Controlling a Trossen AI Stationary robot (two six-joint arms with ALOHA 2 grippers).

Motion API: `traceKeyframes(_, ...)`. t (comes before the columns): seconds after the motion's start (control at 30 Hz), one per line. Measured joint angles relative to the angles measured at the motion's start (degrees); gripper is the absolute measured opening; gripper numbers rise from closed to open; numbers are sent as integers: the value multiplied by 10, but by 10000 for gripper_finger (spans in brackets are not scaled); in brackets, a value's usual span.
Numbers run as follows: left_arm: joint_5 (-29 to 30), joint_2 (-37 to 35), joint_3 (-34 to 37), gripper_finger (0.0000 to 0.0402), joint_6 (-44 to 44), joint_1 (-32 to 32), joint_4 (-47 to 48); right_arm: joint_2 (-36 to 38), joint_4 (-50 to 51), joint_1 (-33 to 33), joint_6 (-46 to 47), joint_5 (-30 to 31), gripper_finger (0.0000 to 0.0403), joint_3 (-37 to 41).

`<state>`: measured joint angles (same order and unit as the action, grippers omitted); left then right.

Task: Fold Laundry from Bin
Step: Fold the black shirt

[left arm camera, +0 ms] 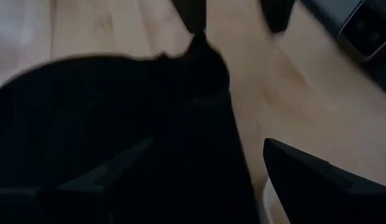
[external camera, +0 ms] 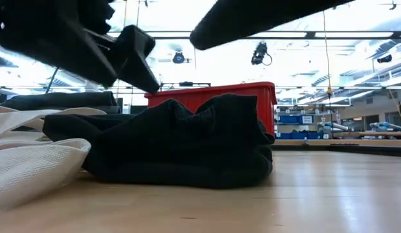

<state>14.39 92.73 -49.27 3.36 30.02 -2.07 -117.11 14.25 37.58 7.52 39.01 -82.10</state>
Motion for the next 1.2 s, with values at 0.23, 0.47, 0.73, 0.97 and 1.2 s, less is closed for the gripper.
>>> traceKeyframes(0.23, 37, 95, -115, 302, 3, 3, 82, 17, 150, 29, 125, 119, 353, 1)
traceKeyframes(0.47, 94, 185, -253, 302, 14, 18, 218, 18, 316, 77, 332, 177, 347, 1)
traceKeyframes(0.73, 101, 235, -288, 302, 14, 14, 239, 19, 343, 116, 442, 215, 347, 16)
traceKeyframes(0.97, 124, 247, -281, 287, 31, -2, 270, 19, 316, 120, 451, 215, 347, 20)
traceKeyframes(1.2, 121, 251, -281, 130, 23, -2, 288, 19, 299, 119, 439, 213, 347, 21)
